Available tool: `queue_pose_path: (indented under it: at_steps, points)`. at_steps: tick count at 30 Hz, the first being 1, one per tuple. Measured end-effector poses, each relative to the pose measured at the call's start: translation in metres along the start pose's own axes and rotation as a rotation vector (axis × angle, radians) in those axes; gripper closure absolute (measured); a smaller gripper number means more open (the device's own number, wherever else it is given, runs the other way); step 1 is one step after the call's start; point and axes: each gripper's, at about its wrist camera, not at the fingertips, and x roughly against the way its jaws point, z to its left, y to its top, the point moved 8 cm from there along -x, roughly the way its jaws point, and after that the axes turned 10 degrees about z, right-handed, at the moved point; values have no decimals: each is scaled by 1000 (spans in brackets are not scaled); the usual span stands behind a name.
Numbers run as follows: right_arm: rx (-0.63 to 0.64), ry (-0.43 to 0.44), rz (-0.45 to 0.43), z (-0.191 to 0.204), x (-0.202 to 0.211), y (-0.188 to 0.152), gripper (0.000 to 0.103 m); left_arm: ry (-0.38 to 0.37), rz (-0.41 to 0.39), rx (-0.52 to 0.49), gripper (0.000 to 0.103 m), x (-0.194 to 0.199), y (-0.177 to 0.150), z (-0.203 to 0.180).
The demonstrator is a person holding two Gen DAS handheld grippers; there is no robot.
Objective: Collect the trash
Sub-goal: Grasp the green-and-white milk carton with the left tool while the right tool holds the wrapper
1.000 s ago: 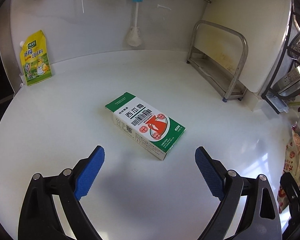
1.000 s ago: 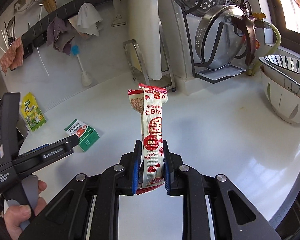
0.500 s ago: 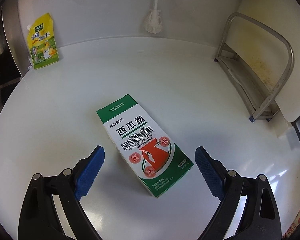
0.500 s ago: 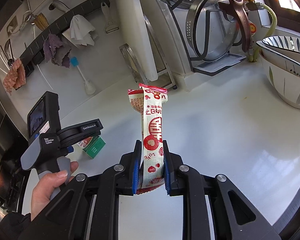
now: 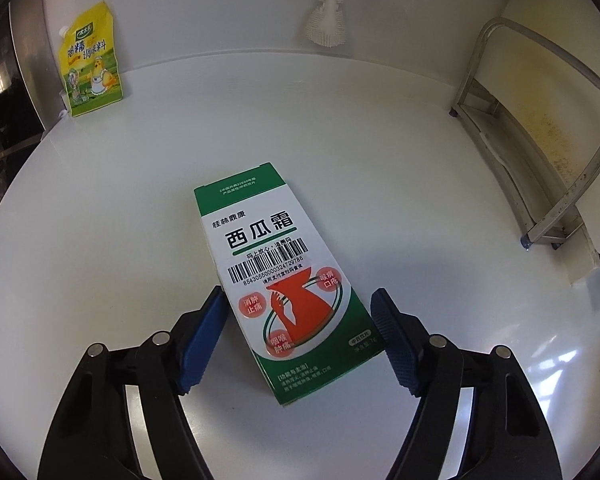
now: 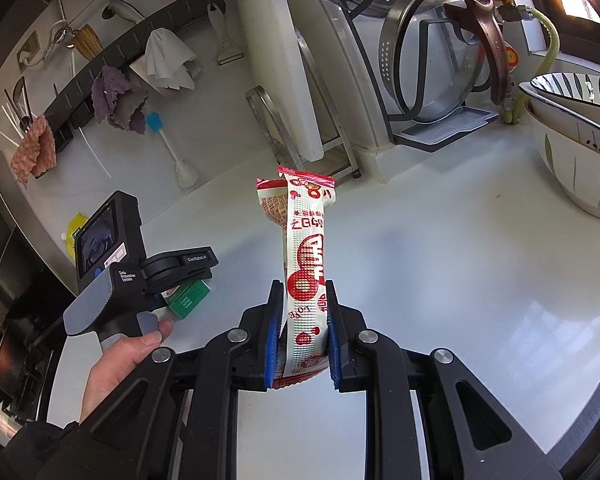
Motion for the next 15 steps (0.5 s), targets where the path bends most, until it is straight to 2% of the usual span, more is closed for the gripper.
queue_pose_path:
  at_steps: [4, 10, 15]
  points:
    - [14, -6, 8, 3, -3, -2, 84, -25, -9, -43, 42, 8, -5, 4]
    - [27, -7, 16, 7, -5, -4, 84, -38, -67, -130, 44, 35, -15, 23]
    - [33, -5, 13, 9, -4, -6, 84, -70, -104, -175, 45, 64, -30, 58]
